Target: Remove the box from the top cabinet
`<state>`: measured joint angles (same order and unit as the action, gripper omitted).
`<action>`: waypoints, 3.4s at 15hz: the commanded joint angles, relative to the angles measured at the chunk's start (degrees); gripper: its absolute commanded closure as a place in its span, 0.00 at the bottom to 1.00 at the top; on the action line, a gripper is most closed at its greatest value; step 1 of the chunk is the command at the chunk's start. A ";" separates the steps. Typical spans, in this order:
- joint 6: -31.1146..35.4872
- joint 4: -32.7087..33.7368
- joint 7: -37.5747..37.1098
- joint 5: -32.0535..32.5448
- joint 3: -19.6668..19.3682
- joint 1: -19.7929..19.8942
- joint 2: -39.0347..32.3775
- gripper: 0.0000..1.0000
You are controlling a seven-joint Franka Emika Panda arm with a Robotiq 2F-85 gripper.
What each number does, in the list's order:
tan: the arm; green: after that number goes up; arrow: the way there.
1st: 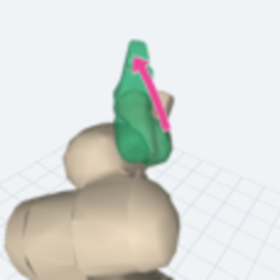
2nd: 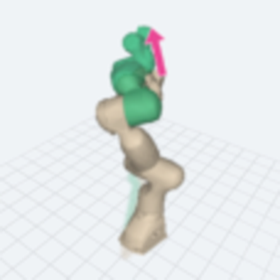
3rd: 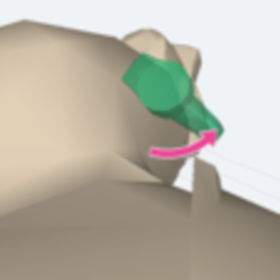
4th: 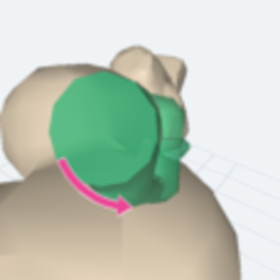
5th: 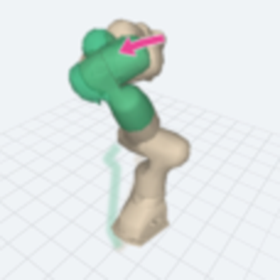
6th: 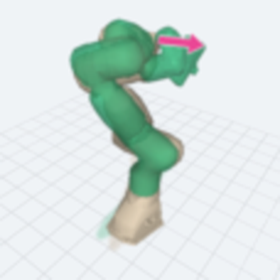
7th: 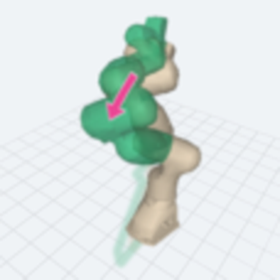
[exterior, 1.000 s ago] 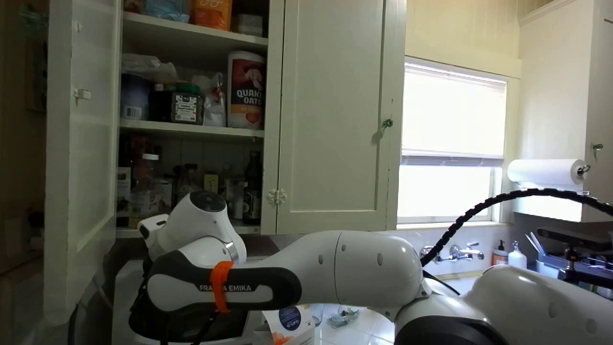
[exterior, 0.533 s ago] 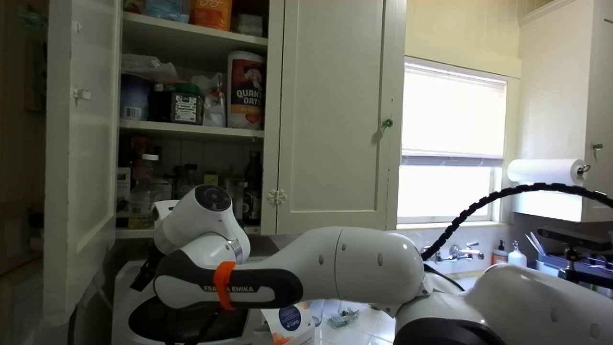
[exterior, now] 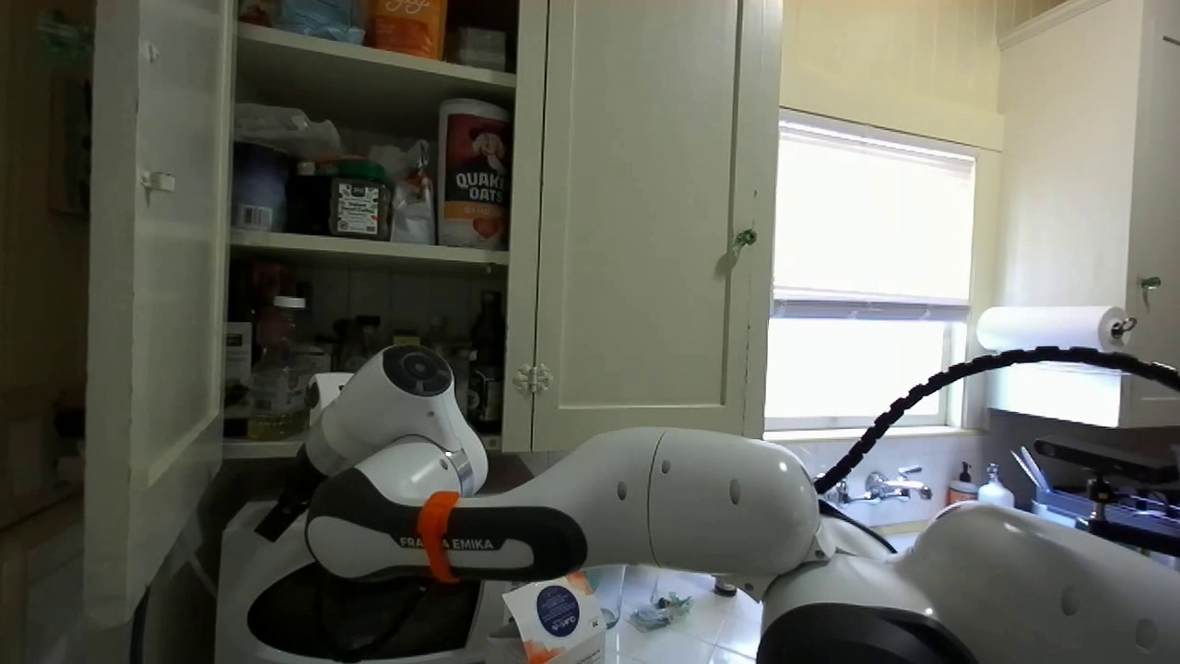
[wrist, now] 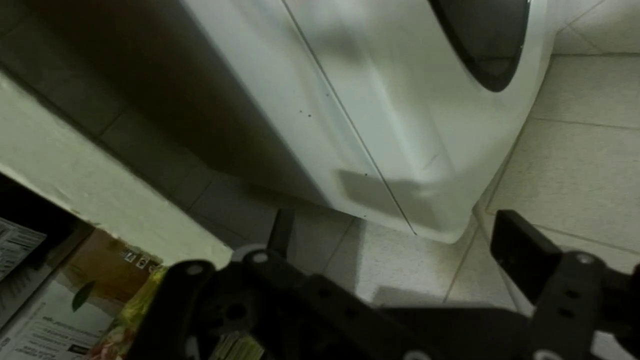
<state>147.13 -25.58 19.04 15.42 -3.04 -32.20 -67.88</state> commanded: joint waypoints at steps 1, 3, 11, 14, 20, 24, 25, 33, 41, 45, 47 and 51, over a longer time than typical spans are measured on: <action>0.35 -0.97 -0.83 0.24 -0.11 0.05 0.72 0.00; 0.34 -0.95 -1.33 0.24 -0.22 0.02 0.75 0.00; -3.38 0.08 -12.69 1.23 -4.10 -2.05 2.75 0.00; -9.22 0.37 -18.43 -0.49 -3.10 -3.77 6.87 0.00; -29.51 0.56 -28.49 -0.54 -3.29 -8.91 15.16 0.00; -42.49 0.65 -40.16 0.17 -4.06 -13.21 18.02 0.00; -45.48 0.66 -42.58 -0.20 -3.80 -13.88 18.49 0.00; -51.80 1.63 -53.16 -0.07 -3.60 -14.84 18.58 0.00; -52.74 1.28 -34.12 -1.78 -0.45 -12.12 19.77 0.00; -51.91 1.60 -34.09 -2.07 -0.02 -11.60 19.73 0.00; -52.64 1.55 -37.35 -3.11 0.37 -11.28 19.86 0.00; -53.31 1.47 -40.10 -2.55 -0.36 -11.45 19.56 0.00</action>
<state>93.82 -23.97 -21.13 12.95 -3.30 -43.62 -48.44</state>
